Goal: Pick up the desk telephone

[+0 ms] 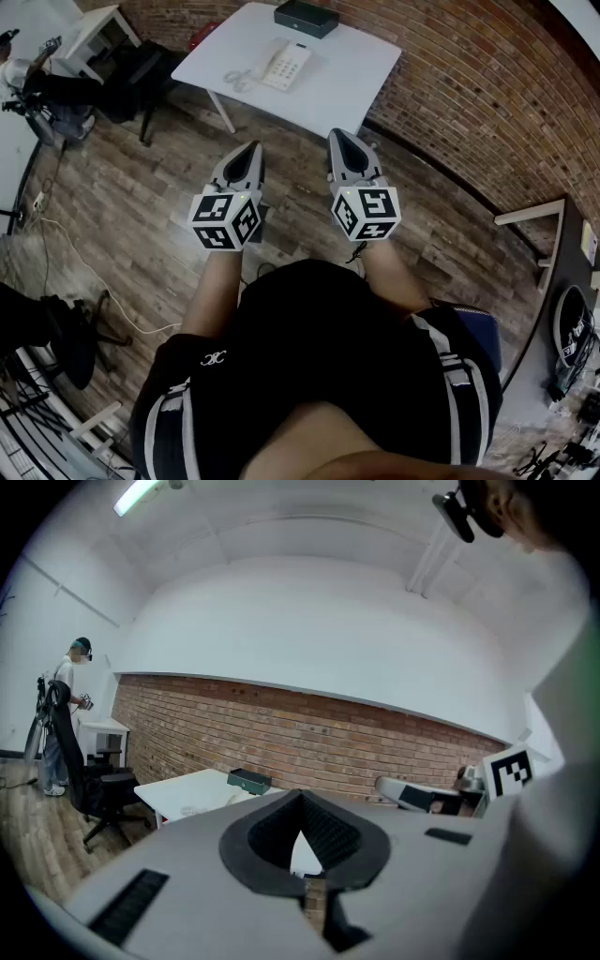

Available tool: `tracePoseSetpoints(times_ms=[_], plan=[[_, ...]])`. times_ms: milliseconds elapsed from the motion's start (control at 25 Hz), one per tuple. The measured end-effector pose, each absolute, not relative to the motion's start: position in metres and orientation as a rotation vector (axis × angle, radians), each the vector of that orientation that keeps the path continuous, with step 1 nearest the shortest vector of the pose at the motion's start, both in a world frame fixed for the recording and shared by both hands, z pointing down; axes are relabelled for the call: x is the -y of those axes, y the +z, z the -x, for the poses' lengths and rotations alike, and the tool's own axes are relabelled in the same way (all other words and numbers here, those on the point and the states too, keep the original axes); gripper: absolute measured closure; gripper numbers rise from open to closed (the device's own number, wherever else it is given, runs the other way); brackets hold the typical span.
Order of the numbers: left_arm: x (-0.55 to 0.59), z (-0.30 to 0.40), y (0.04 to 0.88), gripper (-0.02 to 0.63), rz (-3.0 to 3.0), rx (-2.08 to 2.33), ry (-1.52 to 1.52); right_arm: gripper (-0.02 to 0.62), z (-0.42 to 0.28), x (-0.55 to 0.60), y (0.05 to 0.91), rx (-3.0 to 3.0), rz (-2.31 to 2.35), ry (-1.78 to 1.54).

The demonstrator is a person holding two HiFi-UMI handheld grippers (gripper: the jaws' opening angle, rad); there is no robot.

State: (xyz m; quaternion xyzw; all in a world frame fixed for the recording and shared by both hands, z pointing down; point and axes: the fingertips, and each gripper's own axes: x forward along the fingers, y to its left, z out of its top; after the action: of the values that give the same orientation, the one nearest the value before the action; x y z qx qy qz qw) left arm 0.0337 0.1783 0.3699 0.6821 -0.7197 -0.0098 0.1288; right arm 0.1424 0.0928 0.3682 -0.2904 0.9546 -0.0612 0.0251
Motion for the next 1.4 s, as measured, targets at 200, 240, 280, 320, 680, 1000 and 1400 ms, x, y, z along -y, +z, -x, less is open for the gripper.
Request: tracePoseSetpoints(times_ms=[200,240,280,320,680,1000,1400], plan=[[-0.182,-0.040,0.364,0.606,-1.991,2.130,0.003,0.597,-0.151,-0.095,0.362,-2.920,0.933,-0.180],[-0.182,-0.042,0.364,0.606,-1.988,2.132,0.001,0.597,-0.153,-0.093,0.362,-2.911,0.945,-0.185],[-0.181,-0.042,0.364,0.606,-1.983,2.132,-0.005,0.597,-0.154,-0.092,0.361,-2.905,0.949,-0.189],[-0.181,-0.042,0.365,0.606,-1.977,2.132,-0.012,0.597,-0.154,-0.092,0.360,-2.901,0.942,-0.192],[-0.179,-0.049,0.369,0.606,-1.926,2.178,-0.009,0.597,-0.160,-0.090,0.359,-2.905,0.867,-0.179],[-0.175,-0.050,0.369,0.606,-1.898,2.214,0.019,0.597,-0.161,-0.085,0.364,-2.914,0.833,-0.201],[-0.152,-0.021,0.373,0.606,-1.914,2.228,0.001,0.597,-0.126,-0.064,0.371,-2.936,0.795,-0.190]])
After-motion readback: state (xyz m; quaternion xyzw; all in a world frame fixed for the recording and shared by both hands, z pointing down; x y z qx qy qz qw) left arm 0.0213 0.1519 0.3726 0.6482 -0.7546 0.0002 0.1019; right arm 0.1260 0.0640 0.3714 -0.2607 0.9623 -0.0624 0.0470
